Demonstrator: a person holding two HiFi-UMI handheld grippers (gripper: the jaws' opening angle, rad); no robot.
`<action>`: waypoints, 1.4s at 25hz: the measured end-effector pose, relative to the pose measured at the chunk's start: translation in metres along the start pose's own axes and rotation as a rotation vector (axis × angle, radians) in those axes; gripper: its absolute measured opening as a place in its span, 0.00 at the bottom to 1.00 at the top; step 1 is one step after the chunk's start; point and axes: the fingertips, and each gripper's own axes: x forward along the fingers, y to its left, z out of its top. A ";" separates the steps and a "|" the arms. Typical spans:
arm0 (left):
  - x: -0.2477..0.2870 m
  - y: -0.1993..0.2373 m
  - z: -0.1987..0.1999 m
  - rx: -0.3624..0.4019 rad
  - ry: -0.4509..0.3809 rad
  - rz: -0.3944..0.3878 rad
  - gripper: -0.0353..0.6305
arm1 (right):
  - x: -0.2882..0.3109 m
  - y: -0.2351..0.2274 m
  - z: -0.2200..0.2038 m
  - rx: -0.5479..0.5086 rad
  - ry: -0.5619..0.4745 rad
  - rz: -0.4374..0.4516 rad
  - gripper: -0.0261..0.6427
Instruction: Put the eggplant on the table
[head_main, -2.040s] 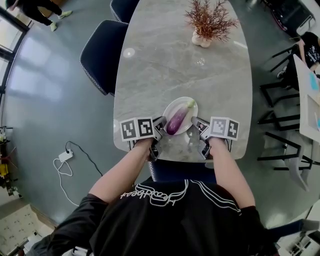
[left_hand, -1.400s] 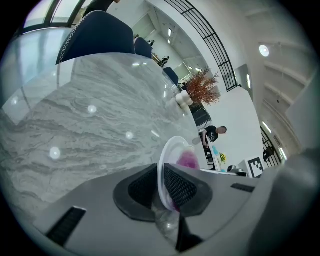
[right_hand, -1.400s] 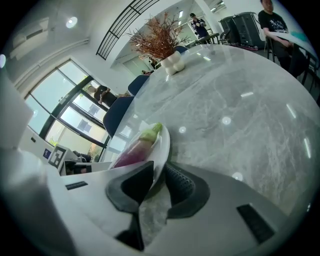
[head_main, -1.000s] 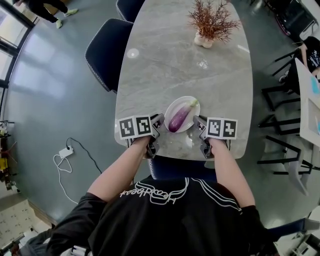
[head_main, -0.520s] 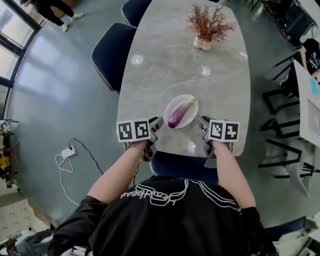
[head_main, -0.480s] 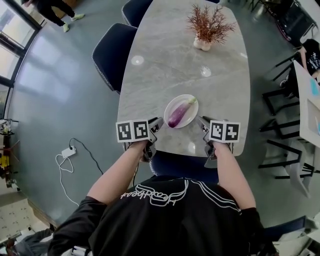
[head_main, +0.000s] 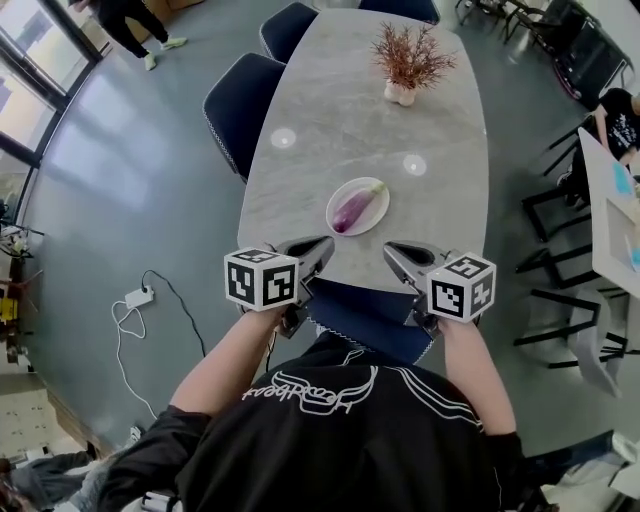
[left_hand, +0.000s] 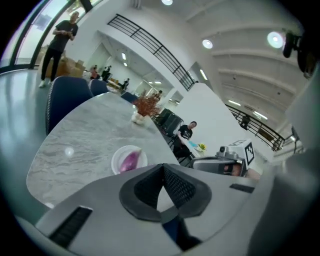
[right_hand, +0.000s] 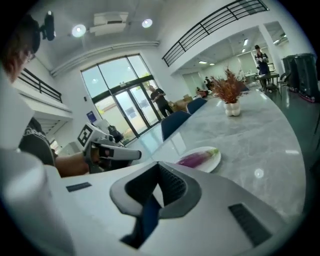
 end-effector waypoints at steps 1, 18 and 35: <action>-0.007 -0.018 -0.001 0.046 -0.007 -0.031 0.07 | -0.010 0.017 0.004 -0.016 -0.028 0.040 0.05; -0.157 -0.241 -0.103 0.485 -0.225 -0.168 0.07 | -0.184 0.205 -0.061 -0.247 -0.254 0.203 0.05; -0.230 -0.361 -0.198 0.564 -0.237 -0.212 0.07 | -0.290 0.292 -0.147 -0.274 -0.314 0.179 0.05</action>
